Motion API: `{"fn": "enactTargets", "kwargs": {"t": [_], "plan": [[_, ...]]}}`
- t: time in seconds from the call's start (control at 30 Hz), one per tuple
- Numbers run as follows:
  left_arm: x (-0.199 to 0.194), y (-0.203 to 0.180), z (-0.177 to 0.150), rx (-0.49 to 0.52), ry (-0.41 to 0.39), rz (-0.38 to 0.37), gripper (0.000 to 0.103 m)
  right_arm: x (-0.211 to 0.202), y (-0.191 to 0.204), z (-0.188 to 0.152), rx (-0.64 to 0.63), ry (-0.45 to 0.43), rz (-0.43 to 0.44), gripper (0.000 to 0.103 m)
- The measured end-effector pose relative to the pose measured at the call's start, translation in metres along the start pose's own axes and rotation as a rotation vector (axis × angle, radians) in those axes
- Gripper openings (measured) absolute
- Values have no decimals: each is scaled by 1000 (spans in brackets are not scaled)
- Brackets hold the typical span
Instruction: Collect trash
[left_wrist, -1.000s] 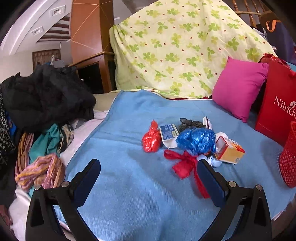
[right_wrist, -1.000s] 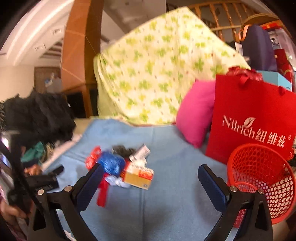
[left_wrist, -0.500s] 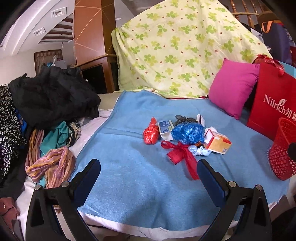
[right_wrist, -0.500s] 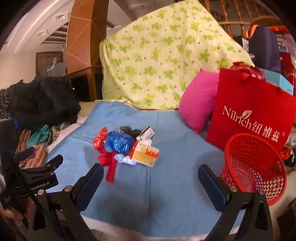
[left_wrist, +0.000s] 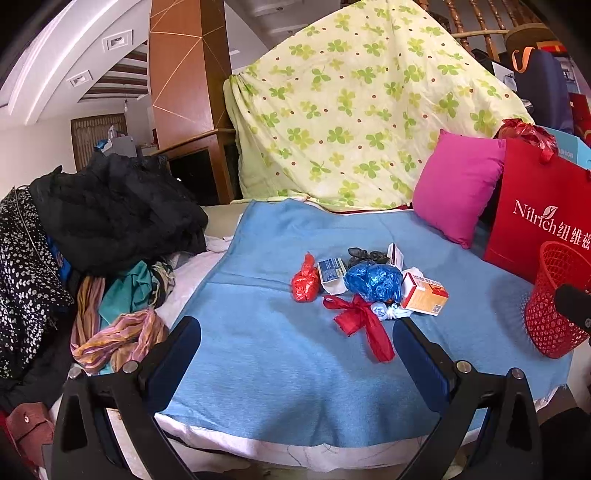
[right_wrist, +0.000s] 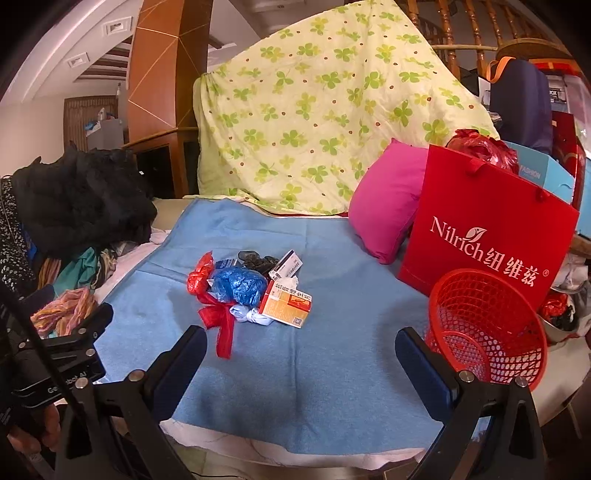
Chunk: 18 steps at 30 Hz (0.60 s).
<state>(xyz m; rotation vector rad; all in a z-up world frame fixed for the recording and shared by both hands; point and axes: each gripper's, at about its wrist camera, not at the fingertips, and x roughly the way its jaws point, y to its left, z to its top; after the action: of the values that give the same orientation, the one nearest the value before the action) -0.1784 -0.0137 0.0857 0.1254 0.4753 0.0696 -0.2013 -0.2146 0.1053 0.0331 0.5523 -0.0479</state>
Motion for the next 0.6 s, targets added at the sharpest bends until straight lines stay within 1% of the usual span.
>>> {"fn": "enactTargets", "kwargs": {"t": [0.13, 0.43, 0.6], "plan": [[-5, 1, 1, 11, -1, 3, 103, -3, 1, 2, 1, 12, -3, 103], [-9, 1, 2, 25, 0, 2, 103, -12, 4, 6, -22, -13, -58, 103], [-9, -4, 7, 38, 7, -3, 103, -13, 1, 8, -26, -26, -73, 103]]}}
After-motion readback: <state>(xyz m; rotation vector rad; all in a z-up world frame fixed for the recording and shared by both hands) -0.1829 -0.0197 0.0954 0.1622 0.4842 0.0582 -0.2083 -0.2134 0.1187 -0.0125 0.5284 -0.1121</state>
